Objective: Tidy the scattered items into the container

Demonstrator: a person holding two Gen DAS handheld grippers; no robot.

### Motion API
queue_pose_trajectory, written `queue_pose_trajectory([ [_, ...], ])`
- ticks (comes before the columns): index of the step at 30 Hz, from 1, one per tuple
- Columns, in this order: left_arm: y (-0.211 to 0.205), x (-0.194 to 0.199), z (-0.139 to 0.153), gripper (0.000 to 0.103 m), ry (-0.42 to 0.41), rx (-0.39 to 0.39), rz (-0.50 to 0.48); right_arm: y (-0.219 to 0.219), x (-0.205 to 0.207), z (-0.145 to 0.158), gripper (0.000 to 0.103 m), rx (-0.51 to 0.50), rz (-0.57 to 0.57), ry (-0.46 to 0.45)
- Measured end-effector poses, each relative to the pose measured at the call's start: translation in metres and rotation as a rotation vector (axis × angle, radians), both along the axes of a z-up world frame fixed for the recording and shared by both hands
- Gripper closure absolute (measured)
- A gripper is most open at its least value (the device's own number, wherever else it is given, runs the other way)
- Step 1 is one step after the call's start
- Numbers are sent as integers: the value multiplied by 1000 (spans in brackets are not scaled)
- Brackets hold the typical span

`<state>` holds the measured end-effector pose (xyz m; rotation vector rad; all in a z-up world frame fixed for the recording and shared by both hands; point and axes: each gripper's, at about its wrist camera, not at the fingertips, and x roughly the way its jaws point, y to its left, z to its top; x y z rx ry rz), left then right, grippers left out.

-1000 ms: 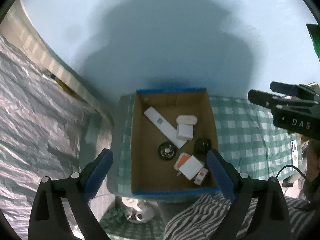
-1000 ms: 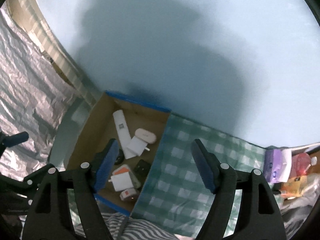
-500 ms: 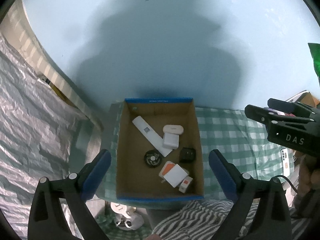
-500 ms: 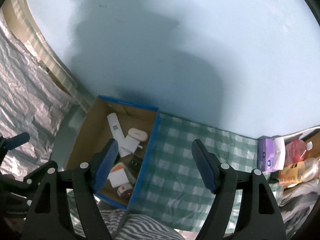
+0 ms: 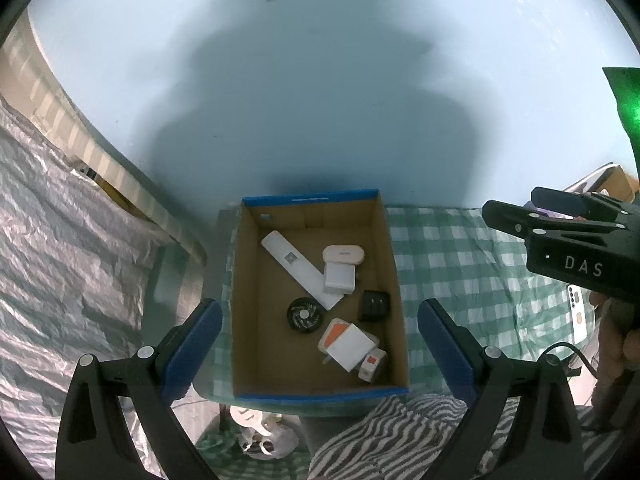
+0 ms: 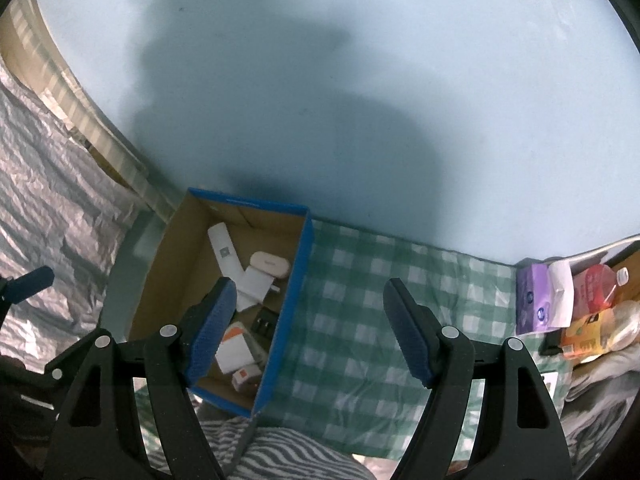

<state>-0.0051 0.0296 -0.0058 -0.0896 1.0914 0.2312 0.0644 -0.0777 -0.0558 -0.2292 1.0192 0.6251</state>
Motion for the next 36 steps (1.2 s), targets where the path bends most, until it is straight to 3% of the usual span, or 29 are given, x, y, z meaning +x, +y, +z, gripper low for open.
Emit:
queue_pose_trajectory([
  [36, -2, 7, -3, 3, 17, 1, -12, 8, 4, -4, 27, -14, -15, 11],
])
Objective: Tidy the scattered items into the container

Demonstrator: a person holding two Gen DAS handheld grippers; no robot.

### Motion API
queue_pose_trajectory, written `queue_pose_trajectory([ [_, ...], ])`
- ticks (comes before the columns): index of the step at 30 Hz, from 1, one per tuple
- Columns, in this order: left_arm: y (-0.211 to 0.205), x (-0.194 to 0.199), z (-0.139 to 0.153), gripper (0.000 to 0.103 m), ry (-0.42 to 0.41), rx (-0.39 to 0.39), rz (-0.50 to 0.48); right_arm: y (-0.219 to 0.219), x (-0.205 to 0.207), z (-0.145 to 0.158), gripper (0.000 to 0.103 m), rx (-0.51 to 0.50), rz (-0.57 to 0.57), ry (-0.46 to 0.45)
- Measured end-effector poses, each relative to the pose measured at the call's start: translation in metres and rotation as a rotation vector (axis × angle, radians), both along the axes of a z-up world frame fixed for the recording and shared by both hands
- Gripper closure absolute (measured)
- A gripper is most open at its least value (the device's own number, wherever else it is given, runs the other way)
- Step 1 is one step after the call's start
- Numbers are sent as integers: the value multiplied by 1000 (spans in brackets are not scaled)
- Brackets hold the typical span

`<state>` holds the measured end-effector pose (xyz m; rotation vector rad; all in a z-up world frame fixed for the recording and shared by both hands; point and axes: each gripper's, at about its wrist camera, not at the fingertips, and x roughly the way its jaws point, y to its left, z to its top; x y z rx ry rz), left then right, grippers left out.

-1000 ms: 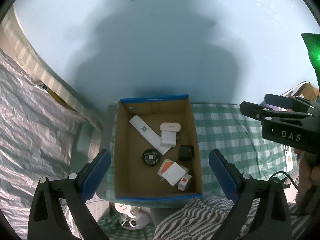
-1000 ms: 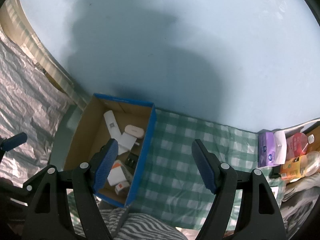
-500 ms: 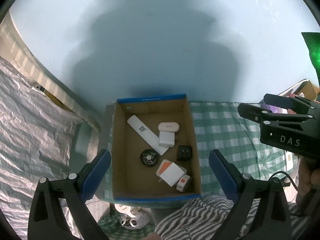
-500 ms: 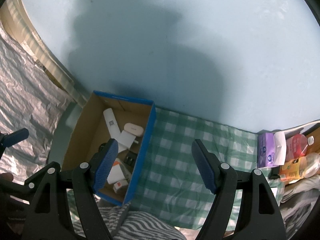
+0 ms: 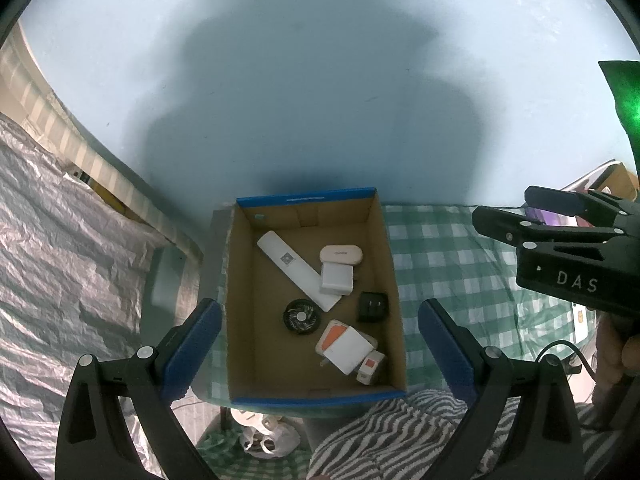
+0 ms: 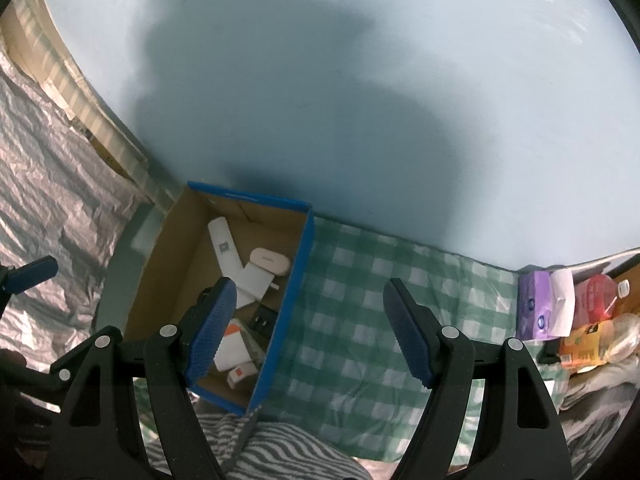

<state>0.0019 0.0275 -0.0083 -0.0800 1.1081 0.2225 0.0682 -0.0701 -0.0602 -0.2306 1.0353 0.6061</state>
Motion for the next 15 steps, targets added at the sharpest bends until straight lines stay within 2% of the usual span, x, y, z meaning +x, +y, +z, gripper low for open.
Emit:
queue_pose_trajectory([
  [15, 2, -5, 0, 3, -14, 0, -25, 10, -1, -2, 27, -10, 7, 9],
])
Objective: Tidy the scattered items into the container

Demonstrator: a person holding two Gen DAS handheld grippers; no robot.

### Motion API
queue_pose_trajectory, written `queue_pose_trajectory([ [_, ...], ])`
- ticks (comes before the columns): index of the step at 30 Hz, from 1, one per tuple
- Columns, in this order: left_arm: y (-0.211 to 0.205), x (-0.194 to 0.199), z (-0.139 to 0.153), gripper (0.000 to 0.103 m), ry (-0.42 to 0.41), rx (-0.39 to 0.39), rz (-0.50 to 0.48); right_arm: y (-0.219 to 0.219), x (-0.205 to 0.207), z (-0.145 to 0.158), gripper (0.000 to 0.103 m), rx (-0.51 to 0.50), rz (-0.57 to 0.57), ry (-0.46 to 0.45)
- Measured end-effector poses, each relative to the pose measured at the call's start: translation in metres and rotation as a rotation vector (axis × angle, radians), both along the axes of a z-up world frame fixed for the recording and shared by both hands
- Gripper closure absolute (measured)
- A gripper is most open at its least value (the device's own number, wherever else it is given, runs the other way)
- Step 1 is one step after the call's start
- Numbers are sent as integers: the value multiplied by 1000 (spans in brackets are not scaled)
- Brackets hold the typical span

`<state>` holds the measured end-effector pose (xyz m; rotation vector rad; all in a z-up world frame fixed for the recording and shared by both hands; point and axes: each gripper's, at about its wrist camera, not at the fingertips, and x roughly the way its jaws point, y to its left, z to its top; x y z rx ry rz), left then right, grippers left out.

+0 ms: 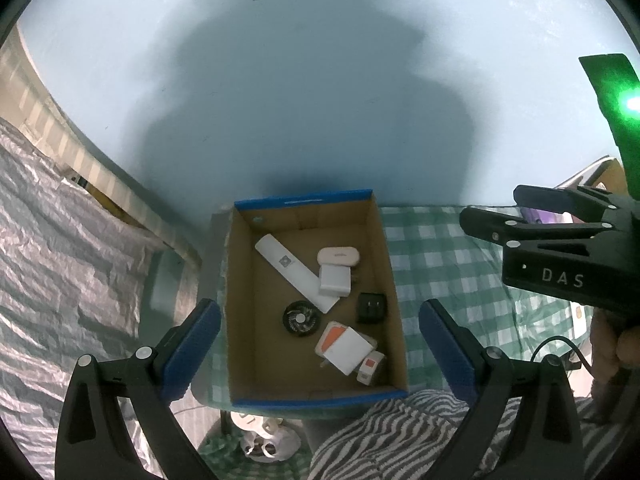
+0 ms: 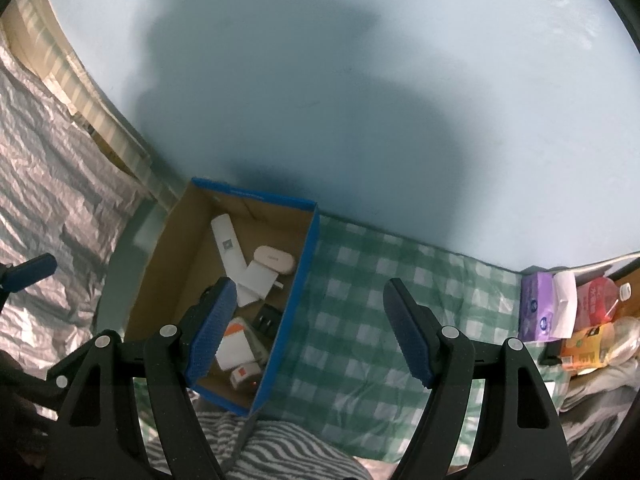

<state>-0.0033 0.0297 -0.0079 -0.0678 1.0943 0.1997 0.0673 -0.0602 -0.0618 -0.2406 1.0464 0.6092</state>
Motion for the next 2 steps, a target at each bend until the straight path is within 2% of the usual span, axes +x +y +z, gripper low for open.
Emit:
queue_pose_trajectory([
  [2, 0, 1, -1, 3, 12, -7, 4, 1, -1, 0, 27, -1, -1, 1],
])
